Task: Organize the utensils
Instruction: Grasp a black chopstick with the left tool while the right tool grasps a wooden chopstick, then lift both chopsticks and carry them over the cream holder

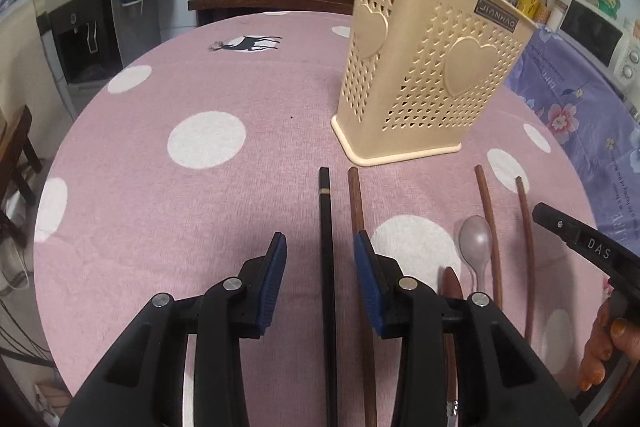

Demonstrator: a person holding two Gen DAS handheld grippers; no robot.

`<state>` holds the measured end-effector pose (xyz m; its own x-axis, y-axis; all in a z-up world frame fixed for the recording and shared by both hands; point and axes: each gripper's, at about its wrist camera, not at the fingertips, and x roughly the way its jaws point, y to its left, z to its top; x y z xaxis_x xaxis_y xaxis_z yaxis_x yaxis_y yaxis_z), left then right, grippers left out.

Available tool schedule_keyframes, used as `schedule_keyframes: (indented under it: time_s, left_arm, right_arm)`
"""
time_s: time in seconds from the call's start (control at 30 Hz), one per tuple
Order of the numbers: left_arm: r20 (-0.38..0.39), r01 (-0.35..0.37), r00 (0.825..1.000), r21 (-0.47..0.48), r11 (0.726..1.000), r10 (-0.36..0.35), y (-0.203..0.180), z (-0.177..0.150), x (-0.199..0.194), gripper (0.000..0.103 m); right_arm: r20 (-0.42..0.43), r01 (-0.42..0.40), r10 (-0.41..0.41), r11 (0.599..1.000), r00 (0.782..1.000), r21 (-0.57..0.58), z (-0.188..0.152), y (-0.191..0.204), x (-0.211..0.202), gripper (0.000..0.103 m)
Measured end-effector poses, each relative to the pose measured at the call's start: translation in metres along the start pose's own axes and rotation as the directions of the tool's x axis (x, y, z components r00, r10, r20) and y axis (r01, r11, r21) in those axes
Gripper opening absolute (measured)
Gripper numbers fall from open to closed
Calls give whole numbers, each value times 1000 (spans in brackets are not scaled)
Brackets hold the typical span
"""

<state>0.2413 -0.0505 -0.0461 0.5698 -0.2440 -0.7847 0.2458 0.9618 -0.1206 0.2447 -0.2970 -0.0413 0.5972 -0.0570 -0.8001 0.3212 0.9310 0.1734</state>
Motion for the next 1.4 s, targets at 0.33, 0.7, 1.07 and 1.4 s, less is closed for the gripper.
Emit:
schedule_keyframes:
  time_s: [0.33, 0.7, 1.07, 1.4]
  left_arm:
    - [-11, -2, 1000, 10, 1000, 2, -3, 7, 20, 36]
    - [-8, -32, 999, 37, 999, 33, -4, 10, 24, 22]
    - [-6, -88, 996, 106, 990, 89, -16, 15, 30, 9]
    - [16, -54, 998, 70, 996, 53, -12, 16, 24, 8]
  right_arm:
    - [-12, 35, -35, 999, 999, -10, 1, 4, 17, 24]
    - [1, 40, -40, 999, 999, -26, 2, 8, 20, 24]
    - [8, 57, -56, 998, 998, -21, 11, 16, 31, 10]
    - [-14, -108, 109, 992, 994, 65, 17, 0, 29, 8]
